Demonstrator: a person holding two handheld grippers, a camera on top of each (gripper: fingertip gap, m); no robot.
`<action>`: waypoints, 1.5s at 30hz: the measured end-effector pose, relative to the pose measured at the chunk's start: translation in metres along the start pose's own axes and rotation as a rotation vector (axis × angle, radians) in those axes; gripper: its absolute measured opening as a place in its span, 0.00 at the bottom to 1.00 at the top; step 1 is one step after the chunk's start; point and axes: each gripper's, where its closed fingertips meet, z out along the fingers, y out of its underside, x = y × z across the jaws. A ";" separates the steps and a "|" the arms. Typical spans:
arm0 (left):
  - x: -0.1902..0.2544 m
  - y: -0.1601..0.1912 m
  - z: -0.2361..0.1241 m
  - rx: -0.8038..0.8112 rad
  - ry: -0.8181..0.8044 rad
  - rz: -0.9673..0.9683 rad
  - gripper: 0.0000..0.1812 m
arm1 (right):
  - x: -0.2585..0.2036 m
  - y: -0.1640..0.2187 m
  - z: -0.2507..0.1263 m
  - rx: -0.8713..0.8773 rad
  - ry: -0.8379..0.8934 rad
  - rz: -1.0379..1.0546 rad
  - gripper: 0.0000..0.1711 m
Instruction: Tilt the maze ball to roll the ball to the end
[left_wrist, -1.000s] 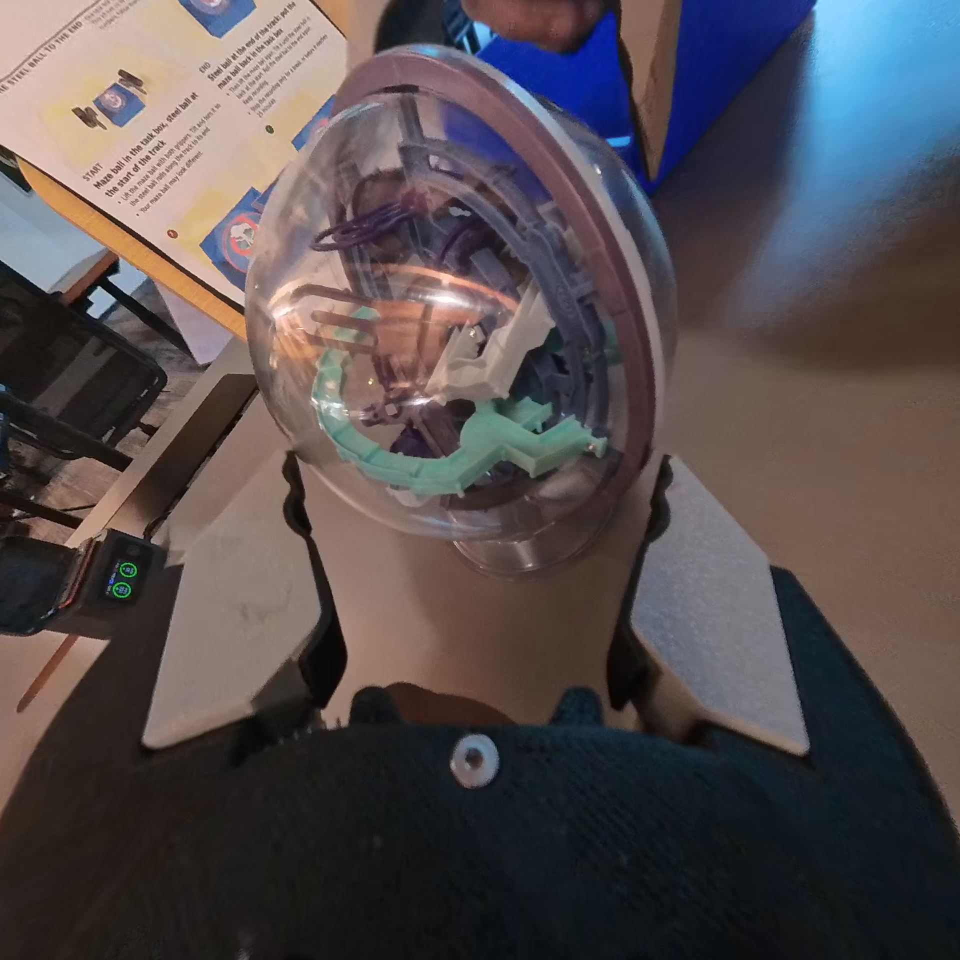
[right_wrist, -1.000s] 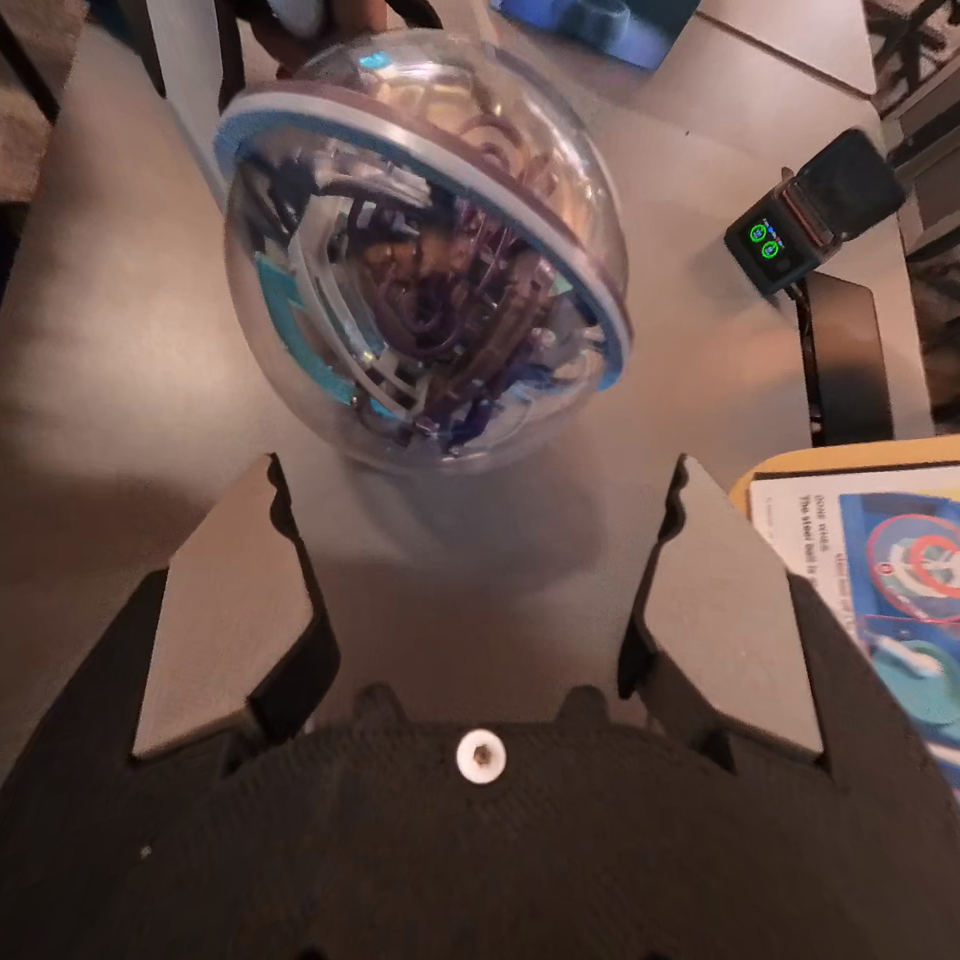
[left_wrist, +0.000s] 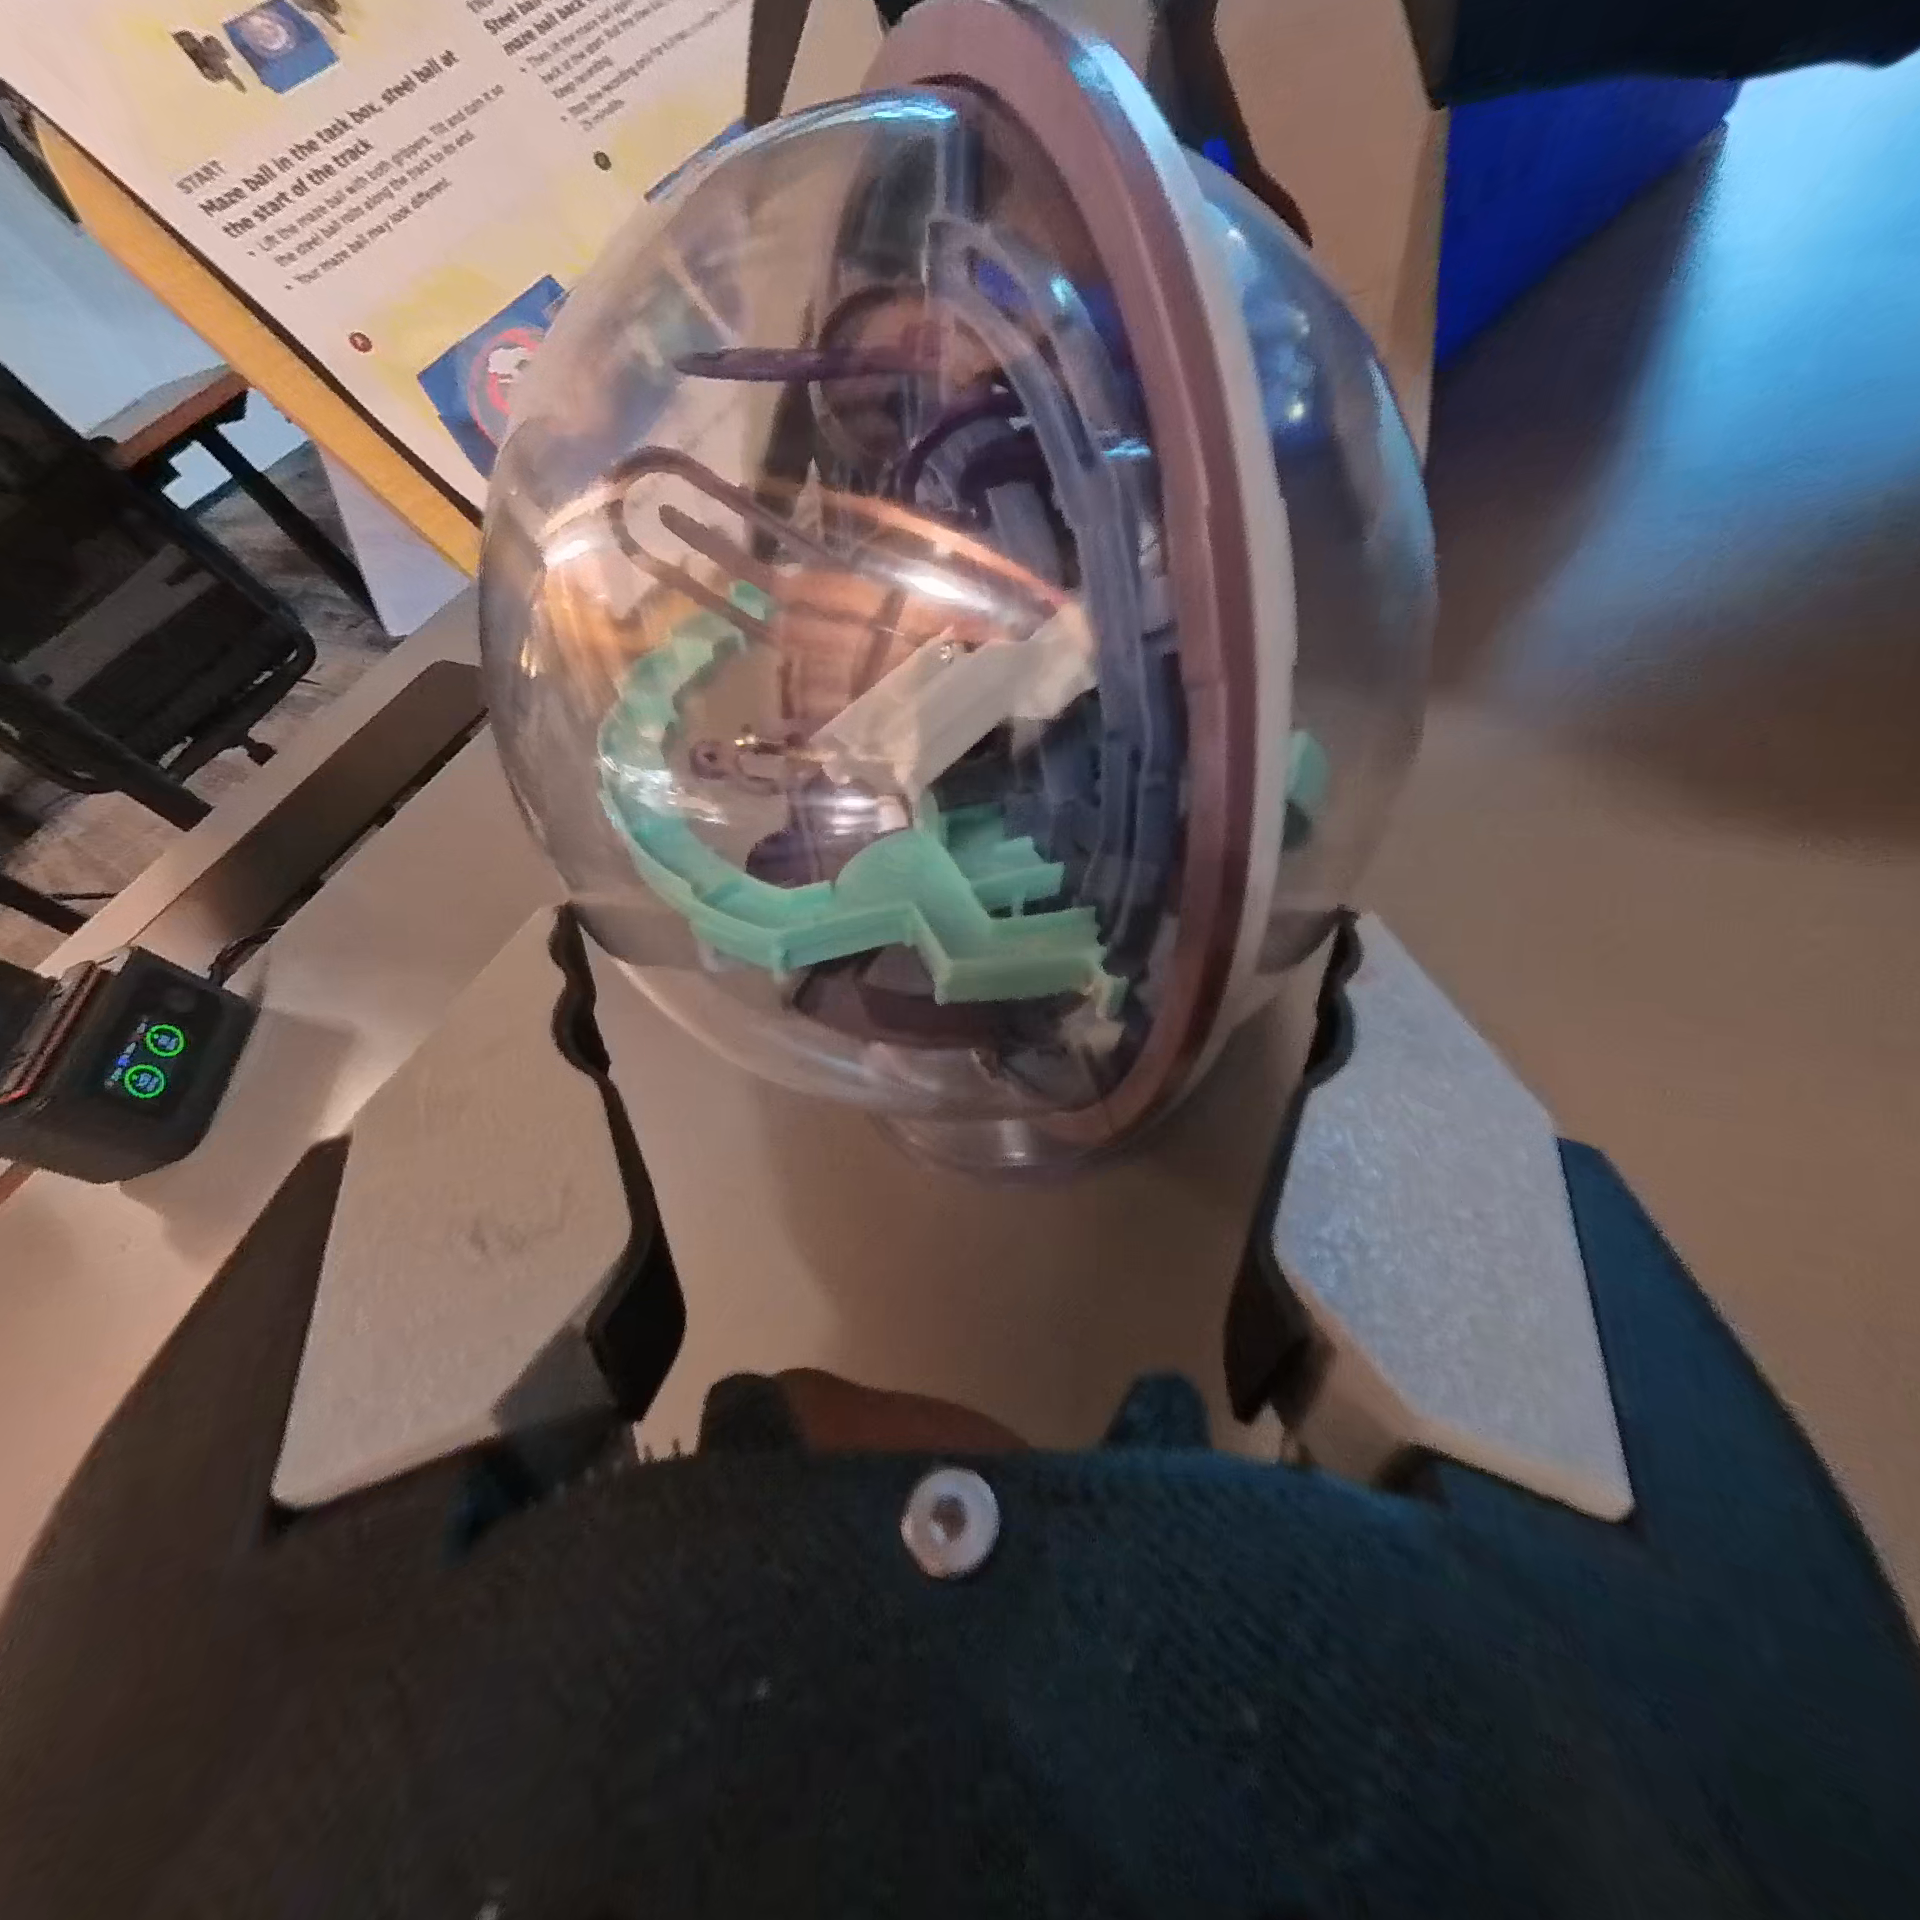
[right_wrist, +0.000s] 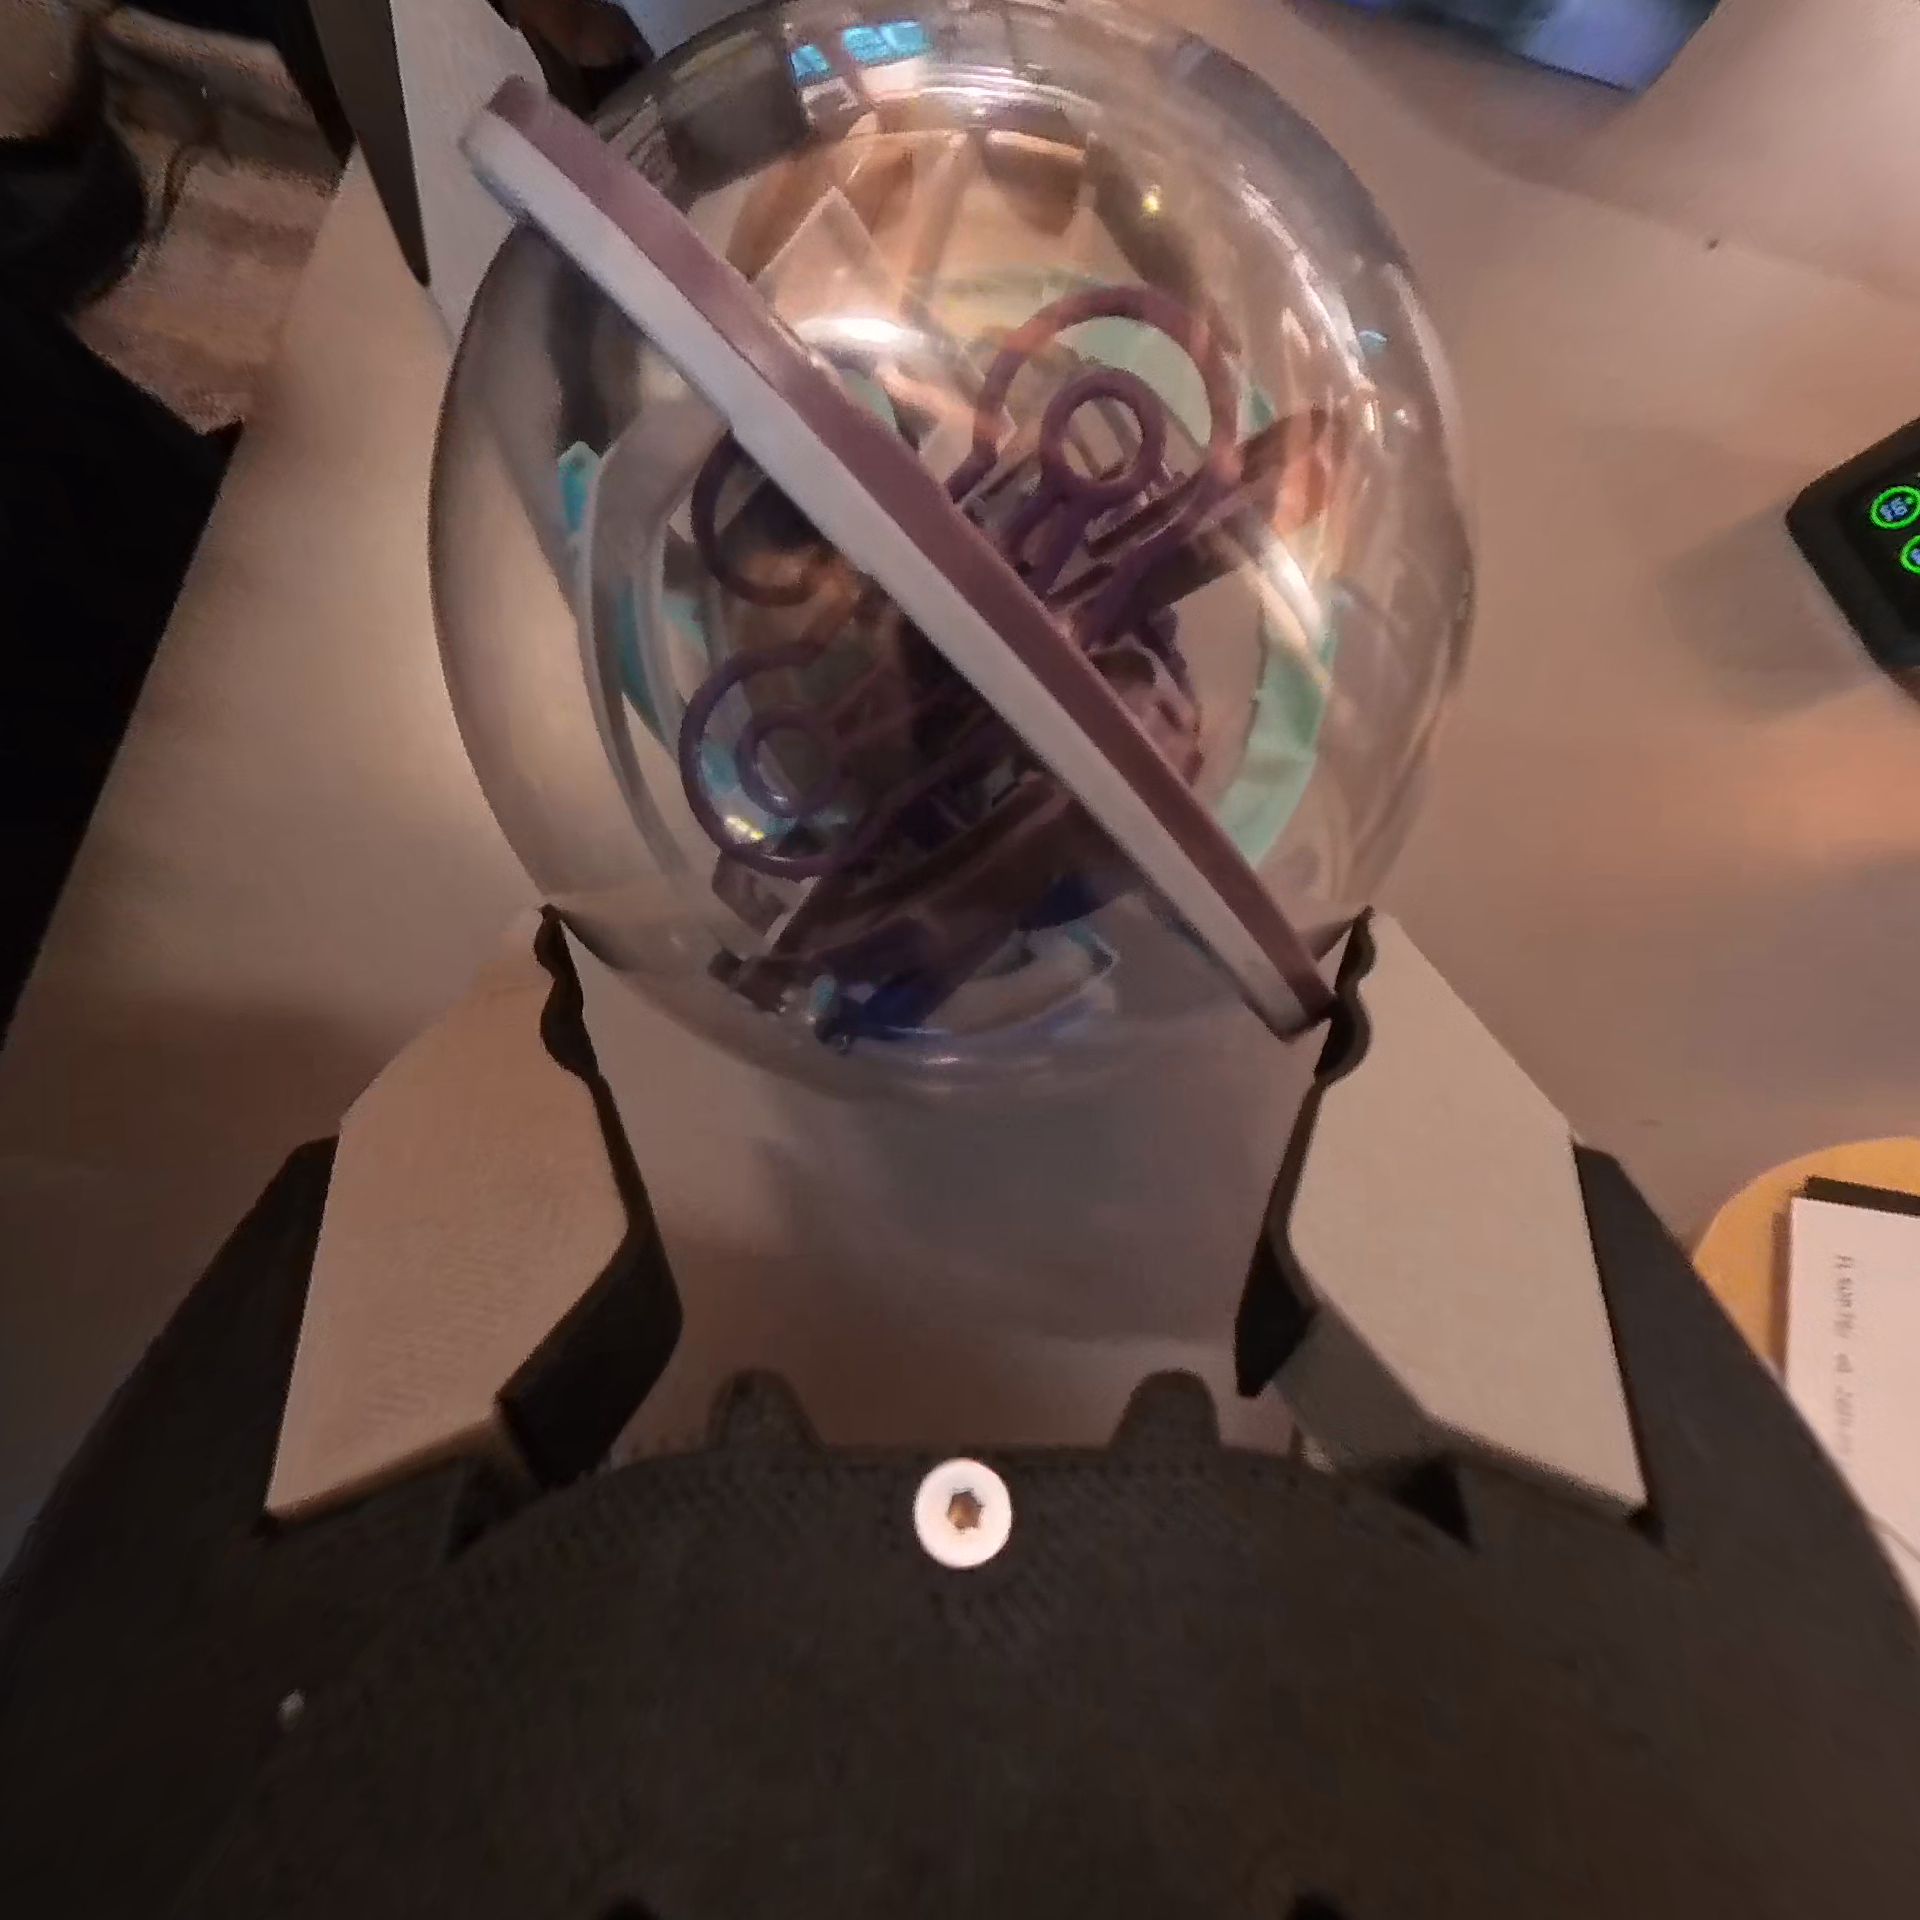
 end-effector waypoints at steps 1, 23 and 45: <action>0.000 0.000 -0.001 -0.001 0.007 0.007 0.74 | -0.001 0.000 0.001 0.007 0.005 0.019 0.81; -0.007 0.011 -0.002 -0.016 0.063 0.107 0.71 | 0.000 0.006 0.013 0.072 0.138 0.033 0.83; -0.010 0.016 -0.003 0.008 0.096 0.064 0.69 | 0.008 0.005 0.004 -0.045 0.122 -0.108 0.77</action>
